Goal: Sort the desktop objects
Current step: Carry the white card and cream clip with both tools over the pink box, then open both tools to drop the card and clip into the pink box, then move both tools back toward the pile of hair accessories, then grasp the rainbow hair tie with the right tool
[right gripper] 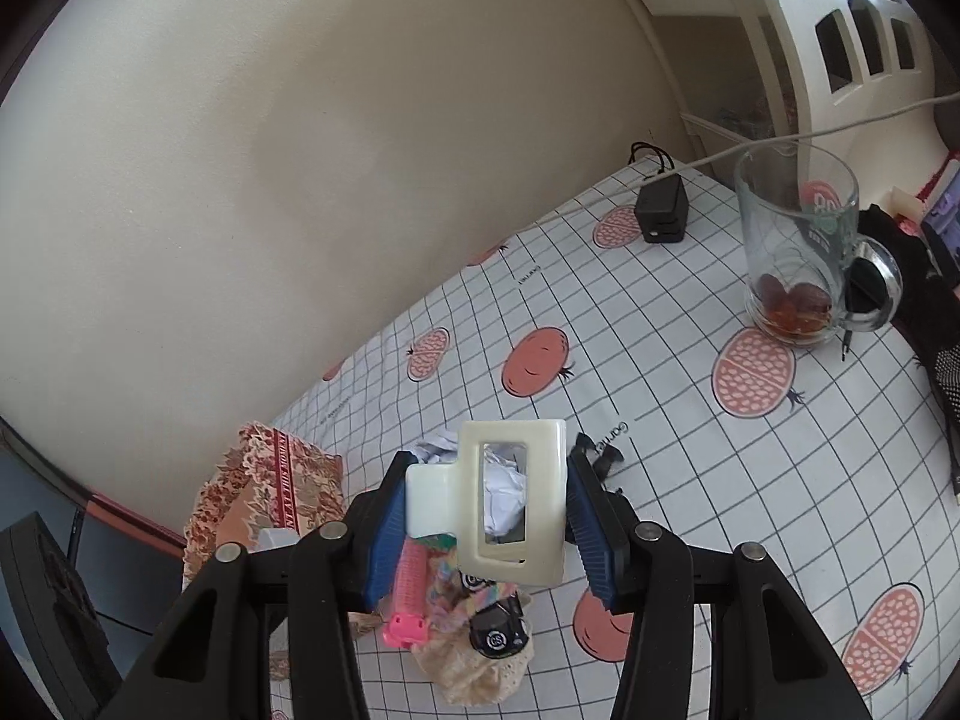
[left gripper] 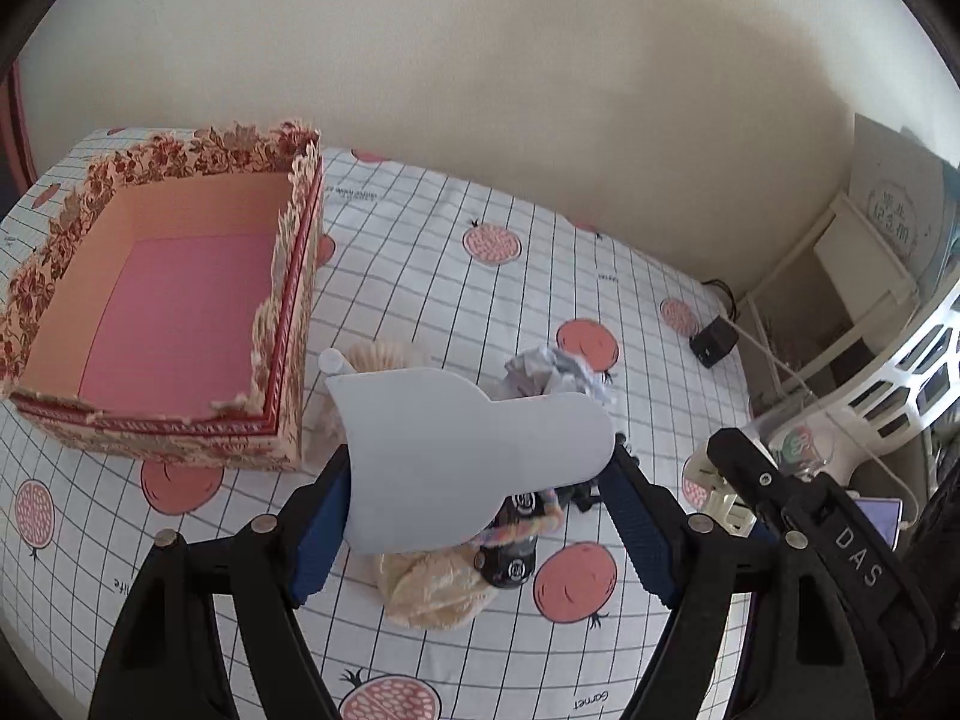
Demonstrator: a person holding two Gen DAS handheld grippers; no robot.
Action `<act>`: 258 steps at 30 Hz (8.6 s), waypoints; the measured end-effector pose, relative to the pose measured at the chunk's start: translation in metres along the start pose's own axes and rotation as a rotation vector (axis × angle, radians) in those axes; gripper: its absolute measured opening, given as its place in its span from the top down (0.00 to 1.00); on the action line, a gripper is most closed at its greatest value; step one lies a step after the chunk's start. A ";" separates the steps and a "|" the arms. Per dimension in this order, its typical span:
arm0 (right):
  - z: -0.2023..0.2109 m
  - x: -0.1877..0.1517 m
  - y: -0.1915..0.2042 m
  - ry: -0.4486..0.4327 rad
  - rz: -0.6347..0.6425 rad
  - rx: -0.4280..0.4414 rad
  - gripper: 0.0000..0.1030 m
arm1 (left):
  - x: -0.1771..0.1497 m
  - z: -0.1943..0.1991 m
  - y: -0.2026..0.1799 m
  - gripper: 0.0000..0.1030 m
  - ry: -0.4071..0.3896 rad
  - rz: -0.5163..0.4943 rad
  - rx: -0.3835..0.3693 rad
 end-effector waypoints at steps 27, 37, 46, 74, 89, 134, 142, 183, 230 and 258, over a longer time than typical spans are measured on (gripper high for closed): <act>-0.010 -0.019 0.133 0.007 0.142 0.225 0.49 | 0.052 0.067 0.105 0.22 -0.211 0.221 0.021; -0.021 -0.055 0.170 0.053 0.238 0.271 0.49 | 0.046 0.081 0.159 0.22 -0.249 0.339 0.096; -0.030 -0.077 0.192 0.066 0.297 0.334 0.49 | 0.040 0.095 0.208 0.22 -0.274 0.461 0.145; -0.039 -0.110 0.224 0.088 0.343 0.355 0.47 | 0.037 0.107 0.249 0.21 -0.297 0.543 0.143; -0.041 -0.110 0.217 0.095 0.324 0.310 0.38 | 0.037 0.094 0.247 0.21 -0.242 0.551 0.134; -0.009 -0.054 0.159 0.049 0.281 0.245 0.38 | 0.043 0.088 0.176 0.20 -0.211 0.423 0.153; -0.002 -0.036 0.138 0.029 0.263 0.226 0.37 | 0.042 0.080 0.149 0.20 -0.194 0.359 0.166; -0.039 0.002 0.009 0.201 0.020 -0.029 0.37 | 0.012 0.003 0.038 0.15 0.002 0.088 0.136; -0.082 -0.027 -0.014 0.349 -0.130 0.031 0.03 | -0.028 -0.047 0.086 0.15 0.149 0.357 0.042; -0.099 -0.046 -0.008 0.423 -0.200 0.103 0.47 | -0.034 -0.059 0.098 0.16 0.191 0.440 -0.047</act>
Point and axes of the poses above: each gripper's, at about its wrist camera, not at the fingertips, and z roughly against the way its jaws point, y to its left, x to its top, the point moved 3 cm from there along -z, roughly the way its jaws point, and after that the axes turned 10 degrees about -x, right-handed, at the moved point
